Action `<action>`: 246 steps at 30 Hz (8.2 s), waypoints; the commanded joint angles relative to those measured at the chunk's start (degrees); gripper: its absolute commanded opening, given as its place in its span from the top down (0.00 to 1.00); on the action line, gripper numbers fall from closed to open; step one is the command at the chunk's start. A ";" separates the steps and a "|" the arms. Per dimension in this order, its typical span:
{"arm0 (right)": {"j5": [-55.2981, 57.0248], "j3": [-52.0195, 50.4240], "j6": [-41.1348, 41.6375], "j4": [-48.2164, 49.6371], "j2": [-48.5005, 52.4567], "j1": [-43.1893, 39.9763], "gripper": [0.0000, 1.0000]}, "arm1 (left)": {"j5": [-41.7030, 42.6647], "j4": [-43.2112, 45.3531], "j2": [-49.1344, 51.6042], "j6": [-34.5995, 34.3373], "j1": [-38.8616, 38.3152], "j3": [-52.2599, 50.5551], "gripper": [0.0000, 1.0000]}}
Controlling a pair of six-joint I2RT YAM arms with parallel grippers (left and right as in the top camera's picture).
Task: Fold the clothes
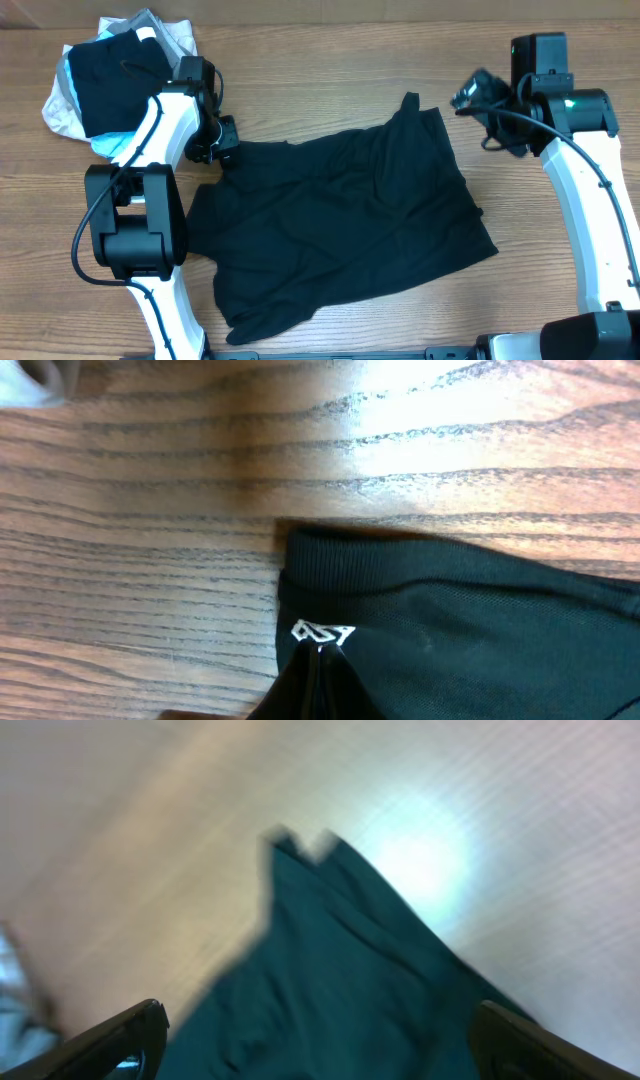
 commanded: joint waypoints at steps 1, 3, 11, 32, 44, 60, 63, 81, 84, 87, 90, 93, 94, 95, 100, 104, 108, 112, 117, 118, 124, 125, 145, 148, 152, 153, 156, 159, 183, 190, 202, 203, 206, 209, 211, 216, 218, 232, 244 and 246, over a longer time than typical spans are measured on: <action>-5.60 0.09 -5.81 5.33 3.08 1.22 0.00 | 0.26 0.09 0.37 -0.52 0.37 0.31 0.94; -5.57 0.09 -5.84 8.09 6.47 1.92 0.01 | 0.26 0.02 0.37 -0.52 0.31 0.13 0.93; -7.08 0.61 -7.41 21.46 22.29 3.06 0.01 | 0.26 -0.57 0.37 -0.55 0.28 -0.39 0.90; 13.07 0.63 -5.42 29.40 35.80 10.88 0.07 | 1.77 -0.52 0.37 -0.59 0.17 -0.39 0.86; 13.57 0.63 -5.38 31.36 38.29 10.16 0.33 | 1.77 -0.17 0.37 -0.61 0.17 -0.39 0.86; 15.56 5.97 -4.31 22.91 38.40 9.64 0.96 | 1.70 1.27 0.37 -0.57 0.17 -0.39 0.96; 17.92 12.15 -4.26 14.80 37.29 8.72 0.96 | 2.16 -0.48 0.24 -0.57 0.20 1.55 0.96; 21.70 34.67 4.92 -16.00 16.11 3.45 0.96 | 3.28 -12.90 -24.96 1.79 -2.23 18.23 0.96; 21.73 34.67 4.50 -17.86 13.07 3.43 0.96 | 5.25 -14.47 -27.89 1.73 -2.23 18.21 0.89; 21.70 34.60 4.50 -20.15 12.68 3.43 0.96 | 14.16 -16.33 -27.56 2.16 -2.69 17.79 0.61; 21.68 34.01 4.52 -20.76 12.94 3.45 0.96 | 15.19 -15.30 -24.96 4.39 -4.61 16.57 0.40; 21.66 33.73 4.52 -20.72 12.98 3.45 0.96 | 15.56 -13.60 -19.93 5.51 -7.63 16.44 0.24; 21.66 33.73 4.52 -20.68 12.98 3.45 0.96 | 15.56 -12.55 -18.03 5.49 -8.72 16.44 0.17; 21.66 33.73 4.52 -20.59 12.98 3.45 0.96 | 15.56 -10.95 -15.72 5.49 -9.90 16.44 0.14; 21.70 33.73 4.11 -20.55 12.98 3.43 0.96 | 16.00 -1.51 -4.90 5.49 -14.08 16.44 0.12; 21.66 33.73 4.07 -20.85 13.00 3.43 0.96 | 18.36 5.68 3.50 5.46 -15.63 16.48 0.14; 21.68 33.73 4.04 -21.42 13.07 3.45 0.96 | 18.62 11.15 9.35 5.66 -16.09 16.50 0.19; 21.66 33.73 4.02 -21.49 13.09 3.45 0.96 | 19.28 13.51 13.11 4.96 -16.65 16.50 0.17; 21.24 33.73 2.97 -21.64 13.09 3.45 0.96 | 16.70 15.96 15.76 3.85 -17.05 16.50 0.17; 21.22 33.73 2.97 -21.79 13.09 3.45 0.96 | 16.76 16.76 16.06 3.80 -17.07 16.50 0.17; 21.24 33.73 2.97 -22.29 13.09 3.45 0.96 | 16.57 20.50 18.60 1.53 -17.40 16.50 0.24; 21.24 33.73 2.97 -22.34 13.09 3.45 0.96 | 16.52 20.70 18.93 1.53 -17.53 16.50 0.24; 21.42 33.73 4.24 -22.45 13.09 2.56 0.96 | 6.71 0.22 11.37 3.17 -17.11 30.60 0.96; 21.73 33.73 4.57 -22.62 13.07 1.62 0.96 | 5.14 -4.98 5.07 3.56 -16.94 34.16 0.96; 21.75 33.75 4.83 -24.24 12.74 0.42 0.96 | 3.69 -8.81 -4.44 3.93 -16.94 36.00 0.96; 21.75 33.75 5.01 -24.57 12.48 0.24 0.96 | 3.56 -9.31 -6.69 3.98 -16.94 36.00 0.96; 21.73 33.75 5.11 -25.29 10.97 0.13 0.96 | 2.54 -12.02 -12.68 3.98 -16.96 35.98 0.96; 21.68 33.75 6.49 -26.18 8.28 0.13 0.96 | 1.88 -15.69 -16.48 3.93 -17.05 35.98 0.96; 21.66 33.75 7.28 -20.90 -6.86 0.11 0.96 | -26.80 -15.63 -35.93 -5.11 -24.87 35.91 0.96; 21.73 33.73 7.02 -12.28 5.27 0.11 0.96 | -33.35 -4.39 -20.06 -4.94 -21.57 35.91 0.96; 21.33 33.73 -1.86 -6.25 24.96 -0.20 0.00 | -37.48 10.25 4.83 1.16 -17.53 35.91 0.00; 21.35 33.75 -1.97 -7.87 25.00 -0.46 0.00 | -37.51 9.20 4.79 1.16 -17.53 35.93 0.00; 21.29 33.75 -1.73 -11.21 24.28 -1.53 0.00 | -37.03 6.21 2.99 1.14 -17.90 36.11 0.00; 20.96 33.75 -1.29 -15.28 23.28 -3.32 0.00 | -34.12 0.09 -0.31 1.14 -18.88 36.11 0.00; 19.61 33.75 -1.03 -17.66 22.62 -4.87 0.00 | -29.77 -4.37 -2.78 0.98 -19.47 36.11 0.00; 14.21 33.75 3.65 -23.47 20.15 -9.16 0.00 | -17.99 -15.80 -9.25 -1.88 -20.79 36.11 0.00; 10.95 33.75 3.63 -25.40 18.62 -10.67 0.00 | -17.55 -19.02 -11.80 -2.75 -21.49 36.11 0.00; 6.29 32.79 1.95 -40.11 9.51 -14.45 0.00 | -12.85 -41.70 -20.37 -9.40 -28.74 35.28 0.00; 8.48 19.39 -0.46 -39.41 -2.45 -14.51 0.00 | -13.84 -43.63 -25.88 -19.67 -38.56 20.44 0.00; 8.48 16.35 -0.46 -37.59 -2.69 -14.51 0.00 | -13.55 -42.84 -29.18 -20.98 -38.84 15.72 0.00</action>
